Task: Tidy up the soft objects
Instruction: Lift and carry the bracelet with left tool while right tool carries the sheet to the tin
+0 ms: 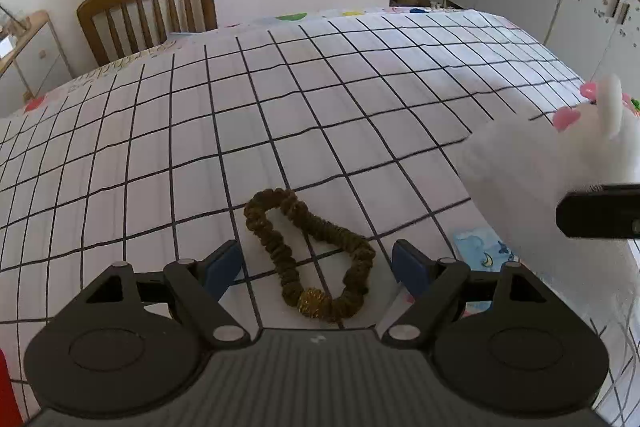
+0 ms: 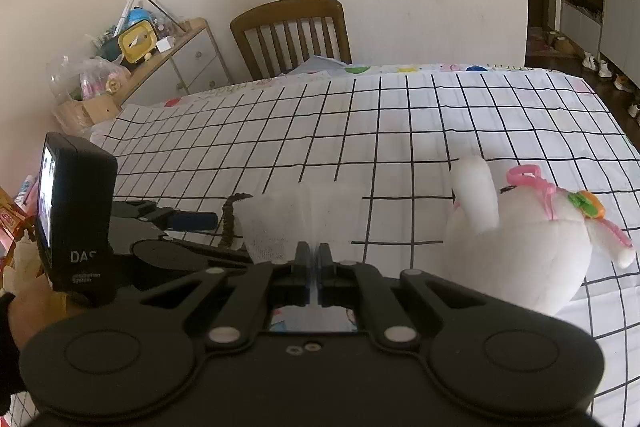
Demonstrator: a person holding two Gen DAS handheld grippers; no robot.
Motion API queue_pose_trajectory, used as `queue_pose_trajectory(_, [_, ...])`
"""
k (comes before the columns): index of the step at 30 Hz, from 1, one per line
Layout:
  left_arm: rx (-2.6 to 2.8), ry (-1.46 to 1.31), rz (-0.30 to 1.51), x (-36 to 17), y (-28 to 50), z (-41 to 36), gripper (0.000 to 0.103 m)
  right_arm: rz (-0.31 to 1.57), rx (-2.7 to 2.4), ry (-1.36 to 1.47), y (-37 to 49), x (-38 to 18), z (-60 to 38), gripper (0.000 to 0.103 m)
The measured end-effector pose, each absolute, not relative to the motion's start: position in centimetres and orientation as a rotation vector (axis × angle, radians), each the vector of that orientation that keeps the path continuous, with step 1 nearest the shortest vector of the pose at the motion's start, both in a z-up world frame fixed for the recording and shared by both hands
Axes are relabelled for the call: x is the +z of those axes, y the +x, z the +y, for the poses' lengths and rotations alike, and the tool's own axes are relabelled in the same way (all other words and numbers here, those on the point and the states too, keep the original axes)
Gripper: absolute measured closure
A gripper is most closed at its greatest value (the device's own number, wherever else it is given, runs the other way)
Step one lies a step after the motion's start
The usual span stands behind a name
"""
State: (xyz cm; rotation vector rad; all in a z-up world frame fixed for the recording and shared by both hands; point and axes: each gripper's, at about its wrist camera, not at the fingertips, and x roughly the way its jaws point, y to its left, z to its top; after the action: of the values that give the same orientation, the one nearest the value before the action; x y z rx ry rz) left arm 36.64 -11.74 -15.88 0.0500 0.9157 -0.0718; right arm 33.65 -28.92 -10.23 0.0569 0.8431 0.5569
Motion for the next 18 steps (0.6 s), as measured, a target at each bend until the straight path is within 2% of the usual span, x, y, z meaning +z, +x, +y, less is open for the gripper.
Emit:
queue_pose_trajectory(2, [-0.074, 0.056, 0.902, -15.7, 36.7, -11.8, 0.04, 0.843, 0.556, 0.057, 33.7, -10.3, -28.9, 0.1])
queue_pose_trajectory(4, [-0.084, 0.063, 0.893, -15.4, 36.7, -12.0, 0.07, 0.845, 0.555, 0.058, 33.7, -10.3, -28.9, 0.1])
queue_pose_trajectory(7, [-0.089, 0.065, 0.888, -15.3, 36.8, -12.1, 0.085, 0.844, 0.554, 0.055, 33.6, -10.3, -28.8, 0.1])
queue_pose_trajectory(18, [-0.05, -0.051, 0.834, -13.3, 34.2, -8.8, 0.089, 0.833, 0.566, 0.054, 32.8, -9.1, -28.3, 0.1])
